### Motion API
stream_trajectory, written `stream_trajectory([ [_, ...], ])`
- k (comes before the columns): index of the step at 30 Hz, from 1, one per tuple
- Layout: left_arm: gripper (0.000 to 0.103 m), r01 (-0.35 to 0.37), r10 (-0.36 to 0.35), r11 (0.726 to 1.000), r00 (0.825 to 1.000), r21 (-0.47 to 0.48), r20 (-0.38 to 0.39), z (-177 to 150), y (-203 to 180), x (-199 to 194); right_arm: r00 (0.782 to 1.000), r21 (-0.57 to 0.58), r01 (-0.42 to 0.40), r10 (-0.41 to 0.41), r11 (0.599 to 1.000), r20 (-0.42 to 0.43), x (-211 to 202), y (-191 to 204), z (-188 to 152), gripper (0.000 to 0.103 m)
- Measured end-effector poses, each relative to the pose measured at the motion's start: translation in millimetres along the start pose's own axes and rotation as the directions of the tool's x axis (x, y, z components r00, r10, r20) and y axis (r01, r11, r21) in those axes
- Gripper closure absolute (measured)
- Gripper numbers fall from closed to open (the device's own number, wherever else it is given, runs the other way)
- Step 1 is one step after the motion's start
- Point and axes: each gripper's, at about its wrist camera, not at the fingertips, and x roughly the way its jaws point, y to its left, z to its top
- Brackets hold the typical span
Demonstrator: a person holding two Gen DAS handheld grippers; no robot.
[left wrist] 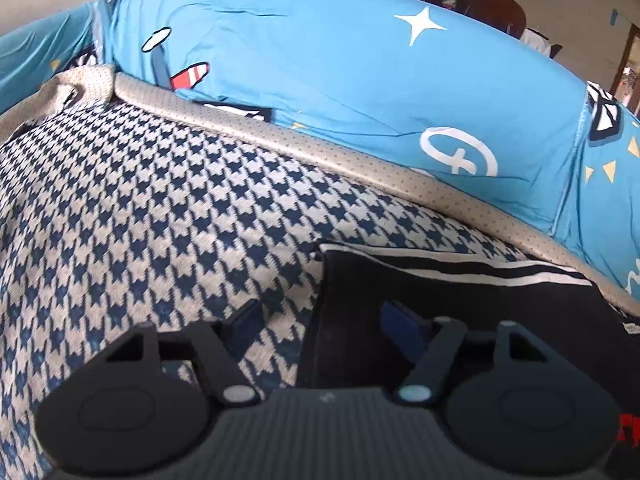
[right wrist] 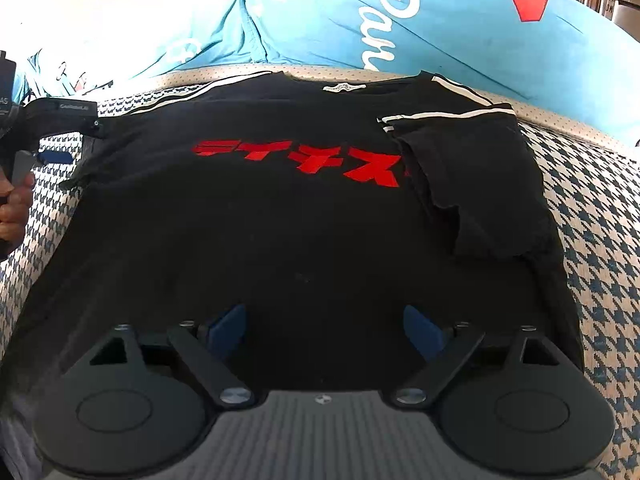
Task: Fold clothes
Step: 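Lower the left tool onto the striped side edge and close it, then fold the held striped edge over toward the red print with the left tool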
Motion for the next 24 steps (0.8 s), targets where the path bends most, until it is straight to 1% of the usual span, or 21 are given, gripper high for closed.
stream_trajectory([
  [1,0.049,0.008,-0.008,1.0,1.0,0.014,0.003,0,-3,0,1.0,-0.001,0.0,0.0,1.0,0.0,0,0,0,0.015],
  [2,0.052,0.018,-0.018,1.0,1.0,0.026,0.006,-1,-7,0,1.0,-0.003,0.0,0.0,1.0,0.0,0,0,0,0.014],
  [4,0.065,0.037,-0.038,0.998,0.999,0.049,0.01,-1,-14,0,1.0,-0.005,0.0,0.0,1.0,0.0,1,1,0,0.014],
  [5,0.069,0.046,-0.047,0.998,0.999,0.054,0.014,-2,-17,-1,1.0,-0.007,0.0,0.0,1.0,0.0,1,1,0,0.014],
  [6,0.077,0.055,-0.056,0.997,0.998,0.055,0.014,-3,-19,-1,1.0,-0.007,0.0,0.0,1.0,0.0,1,1,0,0.014],
  [7,0.082,0.064,-0.065,0.996,0.998,0.057,0.015,-3,-21,-2,1.0,-0.007,0.0,0.0,1.0,0.0,1,1,0,0.014],
  [9,0.088,0.074,-0.076,0.995,0.997,0.069,0.028,-5,-26,-5,1.0,-0.008,-0.001,0.001,1.0,0.0,1,1,1,0.014],
  [12,0.09,0.085,-0.09,0.993,0.995,0.087,0.048,-5,-33,-12,1.0,-0.008,-0.002,0.002,1.0,0.0,1,1,1,0.014],
  [14,0.09,0.106,-0.112,0.99,0.992,0.09,0.058,-3,-38,-18,1.0,-0.007,-0.003,0.003,1.0,0.0,1,1,1,0.014],
  [18,0.09,0.185,-0.196,0.972,0.978,0.144,0.07,-4,-63,-37,1.0,-0.007,-0.001,0.001,1.0,0.0,1,1,0,0.014],
  [21,0.09,0.258,-0.275,0.945,0.96,0.199,0.06,-9,-88,-51,1.0,-0.008,0.001,-0.001,1.0,0.0,1,1,0,0.014],
  [24,0.09,0.344,-0.362,0.901,0.932,0.263,0.023,-22,-115,-62,1.0,-0.01,0.003,-0.003,1.0,0.001,2,2,0,0.014],
])
